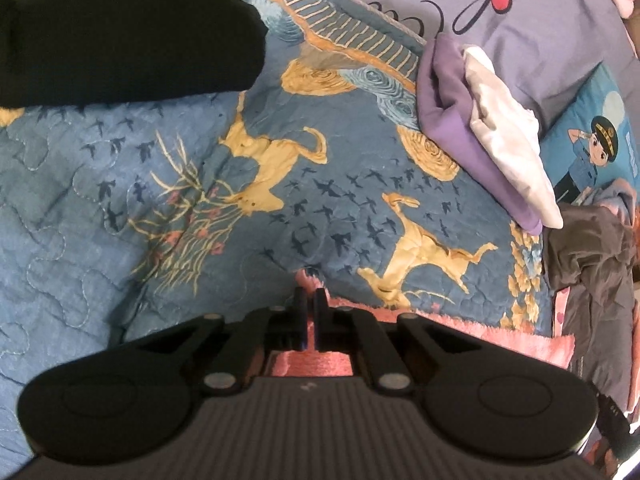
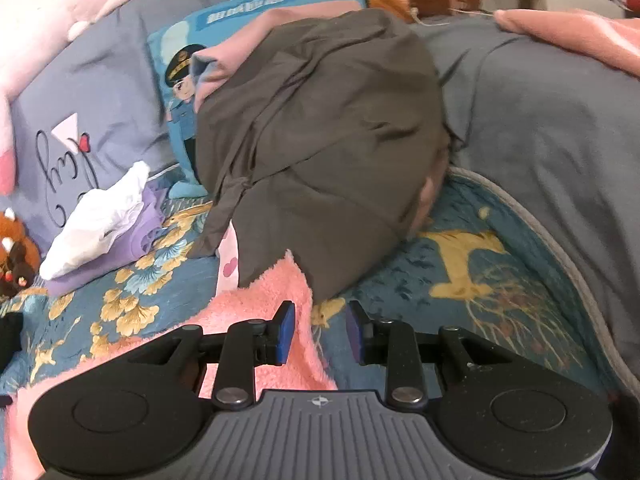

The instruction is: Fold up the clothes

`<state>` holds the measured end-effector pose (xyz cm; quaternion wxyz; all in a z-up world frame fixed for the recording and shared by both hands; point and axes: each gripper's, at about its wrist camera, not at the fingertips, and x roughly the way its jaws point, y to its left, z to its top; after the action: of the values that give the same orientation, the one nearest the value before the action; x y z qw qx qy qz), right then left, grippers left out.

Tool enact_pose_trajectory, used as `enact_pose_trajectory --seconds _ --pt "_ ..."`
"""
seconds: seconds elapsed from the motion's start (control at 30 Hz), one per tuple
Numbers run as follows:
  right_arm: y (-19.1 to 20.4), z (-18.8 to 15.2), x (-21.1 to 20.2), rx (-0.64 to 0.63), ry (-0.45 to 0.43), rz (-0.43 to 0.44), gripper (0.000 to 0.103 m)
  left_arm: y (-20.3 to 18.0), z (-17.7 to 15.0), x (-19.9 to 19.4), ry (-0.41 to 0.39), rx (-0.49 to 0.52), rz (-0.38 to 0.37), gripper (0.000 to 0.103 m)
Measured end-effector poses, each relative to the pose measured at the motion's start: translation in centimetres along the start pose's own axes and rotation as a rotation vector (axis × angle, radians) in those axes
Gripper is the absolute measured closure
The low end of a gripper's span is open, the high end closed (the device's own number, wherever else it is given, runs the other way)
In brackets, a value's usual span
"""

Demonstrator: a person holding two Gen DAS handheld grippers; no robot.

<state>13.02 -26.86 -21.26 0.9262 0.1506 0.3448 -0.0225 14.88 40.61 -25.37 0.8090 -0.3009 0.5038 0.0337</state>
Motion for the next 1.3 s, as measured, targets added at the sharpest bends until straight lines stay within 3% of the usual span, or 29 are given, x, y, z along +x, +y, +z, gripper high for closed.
enact_pose_trajectory --seconds 0.13,0.33,0.5,0.53,0.6,0.67,0.87,1.17,1.3 --pt "0.0 0.6 2.1 -0.010 0.040 0.037 0.074 -0.2 -0.2 0.3 0.003 0.004 0.019 0.101" --pt "2.9 1.8 5.2 -0.228 -0.006 -0.005 0.074 -0.6 -0.2 0.4 -0.002 0.020 0.041 0.101" --pt "4.0 2.5 8.1 -0.316 0.062 0.000 0.074 -0.9 0.1 0.3 -0.002 0.036 0.046 0.101" --pt "4.1 2.6 8.5 -0.325 0.080 0.004 0.078 -0.9 0.2 0.3 -0.001 0.036 0.046 0.101" --pt "4.4 2.4 9.1 -0.346 0.105 0.017 0.100 -0.8 0.2 0.5 -0.005 0.041 0.052 0.101" --pt "4.9 2.1 9.1 -0.386 0.106 -0.013 0.101 -0.8 0.1 0.5 -0.013 0.040 0.055 0.101" --pt "5.4 2.5 4.3 -0.372 -0.022 0.007 0.101 -1.4 -0.2 -1.5 -0.075 0.042 0.044 0.101" --pt "5.2 4.7 -8.7 -0.295 -0.223 0.166 0.101 -3.3 -2.4 -11.0 -0.262 0.091 -0.029 0.101" --pt "5.1 5.0 -10.9 -0.312 -0.231 0.169 0.101 -3.5 -3.0 -12.4 -0.235 0.113 -0.016 0.101"
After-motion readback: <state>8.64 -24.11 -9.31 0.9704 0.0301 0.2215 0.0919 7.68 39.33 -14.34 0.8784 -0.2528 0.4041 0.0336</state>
